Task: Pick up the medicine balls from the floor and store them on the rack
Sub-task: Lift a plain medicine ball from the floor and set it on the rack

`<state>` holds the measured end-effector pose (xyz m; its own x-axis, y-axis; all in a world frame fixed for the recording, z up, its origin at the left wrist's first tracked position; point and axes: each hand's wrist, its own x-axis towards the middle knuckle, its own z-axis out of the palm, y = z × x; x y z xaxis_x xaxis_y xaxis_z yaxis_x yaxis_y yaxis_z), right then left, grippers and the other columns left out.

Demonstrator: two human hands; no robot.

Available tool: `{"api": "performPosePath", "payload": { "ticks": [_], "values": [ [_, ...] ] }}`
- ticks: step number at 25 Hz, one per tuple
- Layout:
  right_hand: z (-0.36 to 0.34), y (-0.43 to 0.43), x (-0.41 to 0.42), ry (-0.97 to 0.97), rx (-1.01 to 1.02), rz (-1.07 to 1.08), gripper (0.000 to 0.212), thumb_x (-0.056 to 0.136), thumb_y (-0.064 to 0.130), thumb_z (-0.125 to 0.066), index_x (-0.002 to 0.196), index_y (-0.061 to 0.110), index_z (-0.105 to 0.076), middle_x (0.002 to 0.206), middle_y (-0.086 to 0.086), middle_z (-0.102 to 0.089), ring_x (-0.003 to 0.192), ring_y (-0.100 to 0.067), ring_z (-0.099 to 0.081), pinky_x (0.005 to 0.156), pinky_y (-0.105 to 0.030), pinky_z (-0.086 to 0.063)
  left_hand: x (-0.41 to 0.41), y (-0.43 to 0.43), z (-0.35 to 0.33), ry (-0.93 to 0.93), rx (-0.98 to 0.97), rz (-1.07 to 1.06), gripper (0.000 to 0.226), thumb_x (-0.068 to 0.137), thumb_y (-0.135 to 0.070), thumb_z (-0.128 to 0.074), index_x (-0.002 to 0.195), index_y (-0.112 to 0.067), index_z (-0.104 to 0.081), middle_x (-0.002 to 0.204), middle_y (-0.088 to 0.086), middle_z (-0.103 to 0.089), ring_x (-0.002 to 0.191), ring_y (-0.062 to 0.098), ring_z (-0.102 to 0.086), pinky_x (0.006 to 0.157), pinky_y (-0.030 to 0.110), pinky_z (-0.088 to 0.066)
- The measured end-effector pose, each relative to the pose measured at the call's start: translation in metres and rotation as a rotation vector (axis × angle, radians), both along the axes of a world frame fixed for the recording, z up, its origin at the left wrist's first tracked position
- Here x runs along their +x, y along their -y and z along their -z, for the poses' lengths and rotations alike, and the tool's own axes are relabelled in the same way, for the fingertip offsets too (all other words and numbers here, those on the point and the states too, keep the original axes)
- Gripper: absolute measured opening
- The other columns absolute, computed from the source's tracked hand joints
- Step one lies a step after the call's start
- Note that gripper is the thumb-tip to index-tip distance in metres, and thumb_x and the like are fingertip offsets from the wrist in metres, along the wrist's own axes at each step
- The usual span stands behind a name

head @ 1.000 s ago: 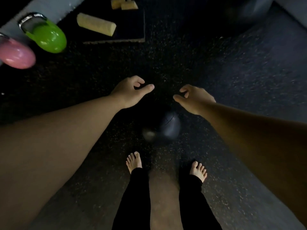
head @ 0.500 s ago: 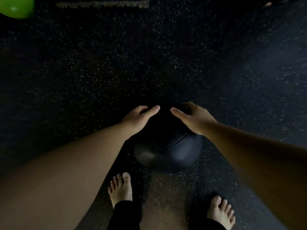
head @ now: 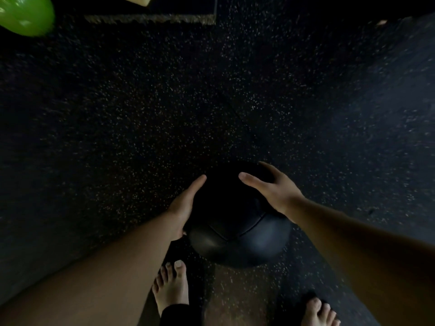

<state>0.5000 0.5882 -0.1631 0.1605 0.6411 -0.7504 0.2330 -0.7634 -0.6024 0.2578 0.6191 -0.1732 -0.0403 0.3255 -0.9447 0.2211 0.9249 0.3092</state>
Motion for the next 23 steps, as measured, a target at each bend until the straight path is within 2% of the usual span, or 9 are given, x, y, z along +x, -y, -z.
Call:
{"api": "performPosePath", "payload": {
  "ticks": [4, 7, 9, 11, 13, 15, 17, 20, 23],
  "values": [
    [-0.031, -0.02, -0.024, -0.015, 0.134, -0.015, 0.115, 0.049, 0.095, -0.071, 0.15, 0.045, -0.047, 0.145, 0.002, -0.057, 0.13, -0.021, -0.057, 0.11, -0.044, -0.048, -0.024, -0.017, -0.036, -0.014, 0.116, -0.053, 0.114, 0.028, -0.095, -0.079, 0.13, -0.044, -0.073, 0.137, -0.002, -0.072, 0.126, 0.026, -0.065, 0.119, 0.054, -0.041],
    [-0.084, -0.057, -0.049, -0.028, 0.248, -0.036, 0.114, 0.053, 0.093, -0.069, 0.153, 0.047, -0.04, 0.152, 0.004, -0.051, 0.137, -0.019, -0.05, 0.109, -0.036, -0.042, -0.05, -0.054, -0.099, -0.03, 0.212, -0.064, 0.109, 0.024, -0.095, -0.078, 0.122, -0.048, -0.075, 0.133, -0.005, -0.072, 0.123, 0.022, -0.065, 0.117, 0.051, -0.042],
    [-0.144, -0.099, -0.066, -0.041, 0.338, -0.083, 0.116, 0.053, 0.094, -0.068, 0.155, 0.047, -0.037, 0.153, 0.004, -0.049, 0.139, -0.019, -0.048, 0.105, -0.033, -0.041, -0.07, -0.087, -0.164, -0.039, 0.316, -0.09, 0.092, 0.032, -0.095, -0.078, 0.113, -0.05, -0.076, 0.128, -0.008, -0.071, 0.121, 0.02, -0.064, 0.113, 0.048, -0.045],
    [-0.224, -0.146, -0.083, -0.057, 0.438, -0.144, 0.117, 0.054, 0.094, -0.067, 0.157, 0.047, -0.035, 0.154, 0.004, -0.048, 0.138, -0.02, -0.048, 0.1, -0.032, -0.041, -0.089, -0.121, -0.243, 0.003, 0.426, -0.15, 0.06, 0.045, -0.087, -0.077, 0.096, -0.055, -0.079, 0.123, -0.009, -0.073, 0.12, 0.021, -0.066, 0.108, 0.047, -0.048],
    [-0.319, -0.191, -0.099, -0.059, 0.556, -0.196, 0.115, 0.057, 0.092, -0.068, 0.157, 0.047, -0.035, 0.154, 0.005, -0.048, 0.138, -0.019, -0.048, 0.097, -0.03, -0.04, -0.11, -0.157, -0.33, 0.042, 0.565, -0.212, 0.047, 0.051, -0.08, -0.079, 0.092, -0.056, -0.081, 0.12, -0.005, -0.079, 0.116, 0.024, -0.072, 0.104, 0.047, -0.054],
    [-0.416, -0.231, -0.113, -0.052, 0.674, -0.235, 0.111, 0.058, 0.09, -0.07, 0.156, 0.048, -0.036, 0.151, 0.007, -0.05, 0.136, -0.017, -0.05, 0.098, -0.028, -0.041, -0.128, -0.192, -0.419, 0.072, 0.713, -0.261, 0.064, 0.053, -0.075, -0.084, 0.109, -0.045, -0.082, 0.117, -0.001, -0.083, 0.112, 0.027, -0.076, 0.105, 0.05, -0.057],
    [-0.519, -0.261, -0.13, -0.05, 0.801, -0.235, 0.109, 0.058, 0.087, -0.073, 0.154, 0.047, -0.041, 0.144, 0.01, -0.055, 0.13, -0.011, -0.054, 0.097, -0.02, -0.043, -0.143, -0.22, -0.516, 0.102, 0.856, -0.302, 0.083, 0.051, -0.075, -0.088, 0.122, -0.033, -0.08, 0.118, 0.002, -0.083, 0.113, 0.028, -0.077, 0.107, 0.05, -0.056],
    [-0.681, -0.294, -0.162, -0.078, 1.008, -0.211, 0.096, 0.058, 0.078, -0.078, 0.145, 0.045, -0.053, 0.135, 0.012, -0.064, 0.115, 0.007, -0.061, 0.088, -0.002, -0.043, -0.174, -0.252, -0.672, 0.152, 1.069, -0.361, 0.08, 0.053, -0.067, -0.091, 0.121, -0.025, -0.08, 0.115, 0.005, -0.083, 0.107, 0.026, -0.079, 0.102, 0.047, -0.06],
    [-0.831, -0.311, -0.2, -0.065, 1.156, -0.23, 0.103, 0.056, 0.077, -0.078, 0.148, 0.036, -0.055, 0.133, 0.016, -0.067, 0.117, 0.008, -0.062, 0.099, -0.011, -0.045, -0.209, -0.273, -0.819, 0.139, 1.271, -0.363, 0.077, 0.052, -0.065, -0.088, 0.114, -0.018, -0.082, 0.11, 0.009, -0.084, 0.101, 0.026, -0.079, 0.095, 0.04, -0.062]
  ]
}}
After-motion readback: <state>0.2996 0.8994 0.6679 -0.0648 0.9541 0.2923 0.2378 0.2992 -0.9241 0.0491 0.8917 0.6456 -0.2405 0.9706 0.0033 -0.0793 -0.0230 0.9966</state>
